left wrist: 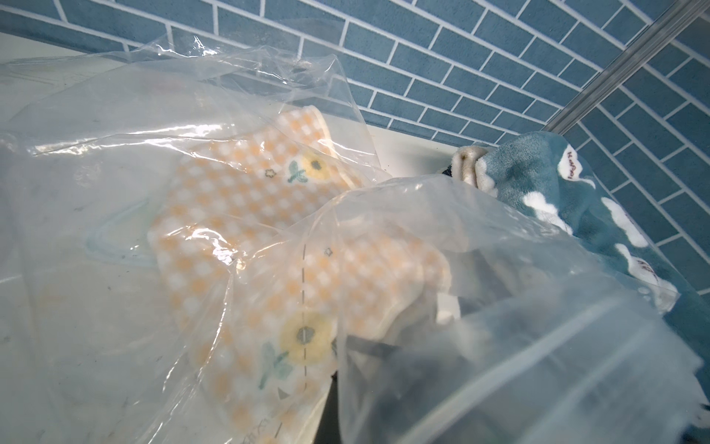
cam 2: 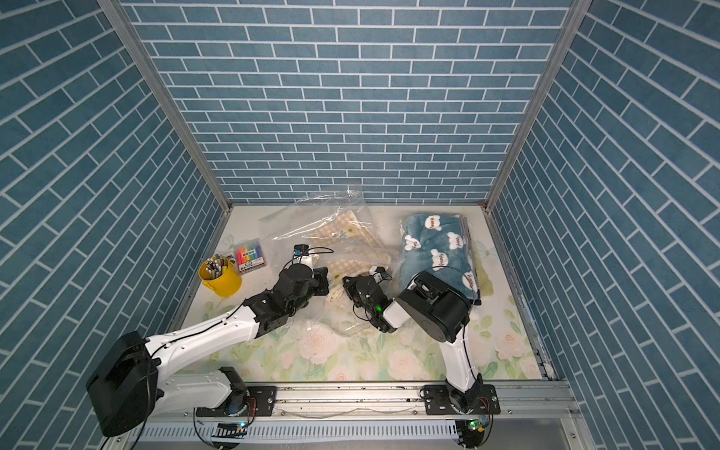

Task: Take the blanket out of the vacuum bag
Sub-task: Take out the blanket from the vacuum bag.

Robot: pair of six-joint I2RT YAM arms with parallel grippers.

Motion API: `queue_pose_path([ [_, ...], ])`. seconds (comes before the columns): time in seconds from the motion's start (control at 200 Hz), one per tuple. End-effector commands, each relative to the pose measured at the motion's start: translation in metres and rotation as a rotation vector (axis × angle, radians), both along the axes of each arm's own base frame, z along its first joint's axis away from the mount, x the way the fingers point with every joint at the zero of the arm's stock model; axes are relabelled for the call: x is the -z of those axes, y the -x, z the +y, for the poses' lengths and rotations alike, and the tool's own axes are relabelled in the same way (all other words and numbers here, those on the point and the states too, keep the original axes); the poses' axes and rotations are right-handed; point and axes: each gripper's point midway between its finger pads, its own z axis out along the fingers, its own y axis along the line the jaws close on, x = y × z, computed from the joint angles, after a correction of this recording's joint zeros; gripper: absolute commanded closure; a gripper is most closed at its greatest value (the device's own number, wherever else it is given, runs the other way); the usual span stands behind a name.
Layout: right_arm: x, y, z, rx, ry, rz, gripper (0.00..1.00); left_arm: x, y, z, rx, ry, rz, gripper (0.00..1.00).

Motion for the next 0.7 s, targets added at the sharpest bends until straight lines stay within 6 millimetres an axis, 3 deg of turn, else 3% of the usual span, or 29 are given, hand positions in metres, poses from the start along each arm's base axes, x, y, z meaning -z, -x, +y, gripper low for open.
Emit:
queue_pose_path([
  [0.0,-0.040,0.003,0.006,-0.051,-0.029,-0.101,1.00,-0.015,-0.010,0.001,-0.051,0.048,-0.035,1.00],
  [0.21,-0.052,0.035,0.006,-0.093,-0.054,-0.115,1.00,-0.012,-0.018,-0.003,-0.082,0.070,-0.032,1.00],
  [0.375,-0.043,0.066,-0.003,-0.119,-0.041,-0.082,1.00,-0.009,-0.022,0.001,-0.118,0.054,-0.024,1.00],
  [0.51,-0.021,0.082,-0.016,-0.107,-0.027,-0.043,1.00,-0.008,-0.021,0.000,-0.116,0.068,-0.020,1.00],
  [0.56,-0.016,0.085,-0.021,-0.099,-0.048,-0.028,0.90,-0.006,-0.020,-0.001,-0.110,0.075,-0.014,1.00],
  [0.615,-0.013,0.087,-0.023,-0.097,-0.062,-0.022,0.69,-0.005,-0.019,-0.002,-0.105,0.081,-0.007,1.00],
  [0.695,-0.005,0.089,-0.031,-0.078,-0.052,-0.001,0.53,-0.006,-0.018,-0.002,-0.103,0.085,-0.004,1.00],
])
